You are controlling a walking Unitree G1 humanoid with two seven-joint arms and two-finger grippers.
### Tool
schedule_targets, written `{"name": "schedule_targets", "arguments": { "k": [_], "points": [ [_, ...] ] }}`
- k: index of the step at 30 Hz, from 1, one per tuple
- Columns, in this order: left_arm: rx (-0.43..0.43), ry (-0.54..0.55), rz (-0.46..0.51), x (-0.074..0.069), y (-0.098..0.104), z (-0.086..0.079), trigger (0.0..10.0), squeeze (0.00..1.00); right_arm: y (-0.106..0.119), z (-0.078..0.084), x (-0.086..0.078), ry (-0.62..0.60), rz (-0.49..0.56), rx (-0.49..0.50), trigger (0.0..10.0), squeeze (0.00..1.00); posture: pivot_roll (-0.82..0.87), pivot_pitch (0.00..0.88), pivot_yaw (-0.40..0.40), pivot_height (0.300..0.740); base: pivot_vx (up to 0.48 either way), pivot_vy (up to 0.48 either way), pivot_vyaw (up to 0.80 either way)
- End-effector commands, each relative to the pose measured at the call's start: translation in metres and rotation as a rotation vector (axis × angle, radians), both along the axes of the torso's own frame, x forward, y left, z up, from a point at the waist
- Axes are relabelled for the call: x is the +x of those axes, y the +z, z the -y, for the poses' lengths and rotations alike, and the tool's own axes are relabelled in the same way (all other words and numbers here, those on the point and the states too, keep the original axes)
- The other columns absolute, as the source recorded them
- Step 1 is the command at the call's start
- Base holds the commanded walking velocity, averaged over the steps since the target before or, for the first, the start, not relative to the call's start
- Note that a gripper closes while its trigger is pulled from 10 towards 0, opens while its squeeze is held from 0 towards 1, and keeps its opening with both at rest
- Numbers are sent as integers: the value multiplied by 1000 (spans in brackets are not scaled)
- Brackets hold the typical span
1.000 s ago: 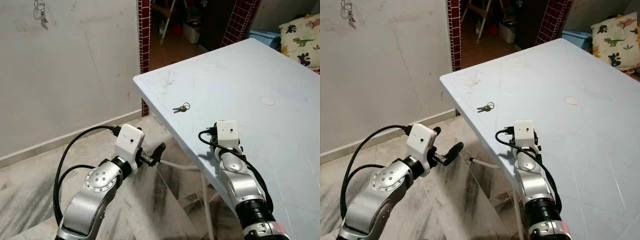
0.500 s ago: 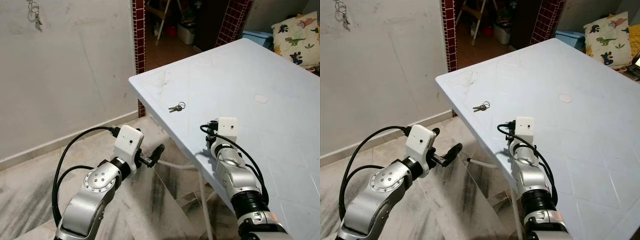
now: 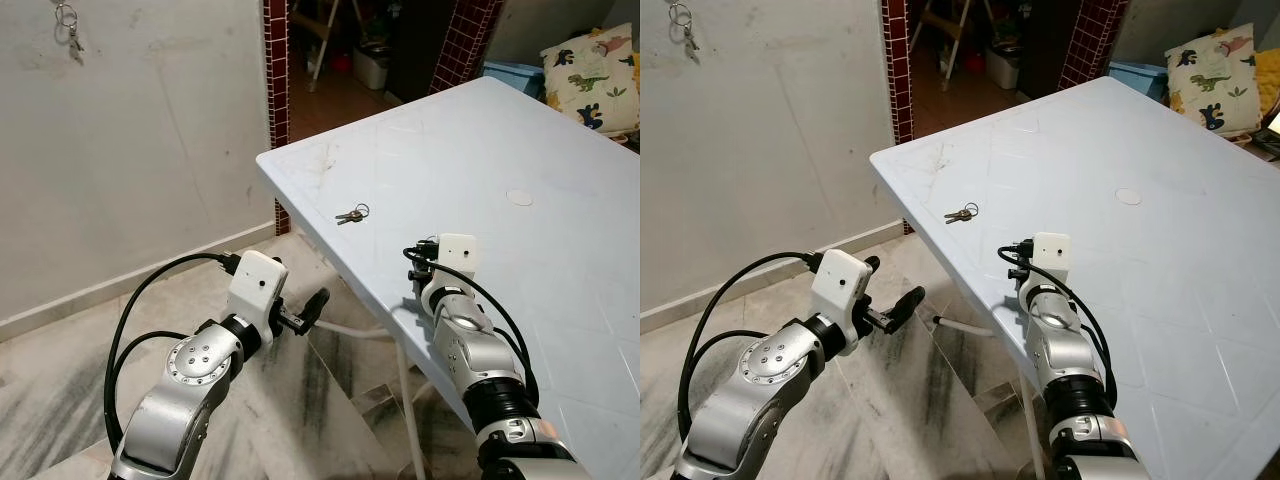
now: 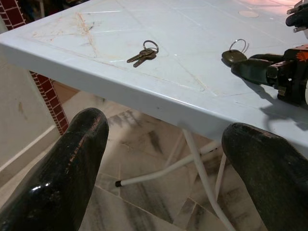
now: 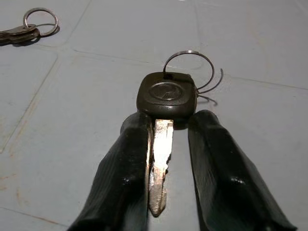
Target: Hang keys on a hook
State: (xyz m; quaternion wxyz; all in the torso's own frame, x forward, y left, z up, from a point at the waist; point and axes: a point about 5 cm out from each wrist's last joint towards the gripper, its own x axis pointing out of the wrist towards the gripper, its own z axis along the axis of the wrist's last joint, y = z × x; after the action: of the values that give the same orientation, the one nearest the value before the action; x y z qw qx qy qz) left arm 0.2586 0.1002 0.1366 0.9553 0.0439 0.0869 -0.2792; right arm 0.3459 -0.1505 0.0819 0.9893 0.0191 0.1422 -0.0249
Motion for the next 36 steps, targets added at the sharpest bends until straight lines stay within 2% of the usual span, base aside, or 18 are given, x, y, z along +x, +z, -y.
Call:
{"name": "schedule_targets", "arguments": {
  "k": [1,6,7,8,11,17,25,29,32,36],
  "points": [
    [7,-14,1,-1,0,3,10000,0,-19,-7,-8,34,-90,30,0,0,227,93,-44,740,0,0,0],
    [6,-13,3,-1,0,3,10000,0,-11,-7,-7,37,-20,73,0,0,221,86,-48,740,0,0,0],
    [3,-9,5,0,0,3,10000,0,-1,-6,-6,40,43,113,0,0,221,86,-48,740,0,0,0],
    [3,-9,5,0,0,3,10000,0,-1,-6,-6,40,43,113,0,0,221,86,-48,740,0,0,0],
    [-2,-5,7,2,0,5,10000,0,15,1,-8,54,145,126,0,0,207,81,-51,740,0,0,0],
    [-10,-7,7,2,-1,8,10000,0,19,14,-13,45,173,108,0,0,196,77,-51,740,0,0,0],
    [-13,-4,11,3,-2,8,10000,0,20,17,-18,40,185,108,0,0,192,74,-53,740,0,0,0],
    [-17,7,24,5,0,7,10000,0,47,16,-19,61,334,138,0,0,189,70,-54,740,0,0,0],
    [-19,31,43,8,1,5,10000,0,61,15,-23,94,403,145,0,0,185,67,-53,740,0,0,0],
    [-21,63,57,10,3,2,10000,0,65,11,-32,169,409,145,0,0,178,65,-54,740,0,0,0]
  ]
}}
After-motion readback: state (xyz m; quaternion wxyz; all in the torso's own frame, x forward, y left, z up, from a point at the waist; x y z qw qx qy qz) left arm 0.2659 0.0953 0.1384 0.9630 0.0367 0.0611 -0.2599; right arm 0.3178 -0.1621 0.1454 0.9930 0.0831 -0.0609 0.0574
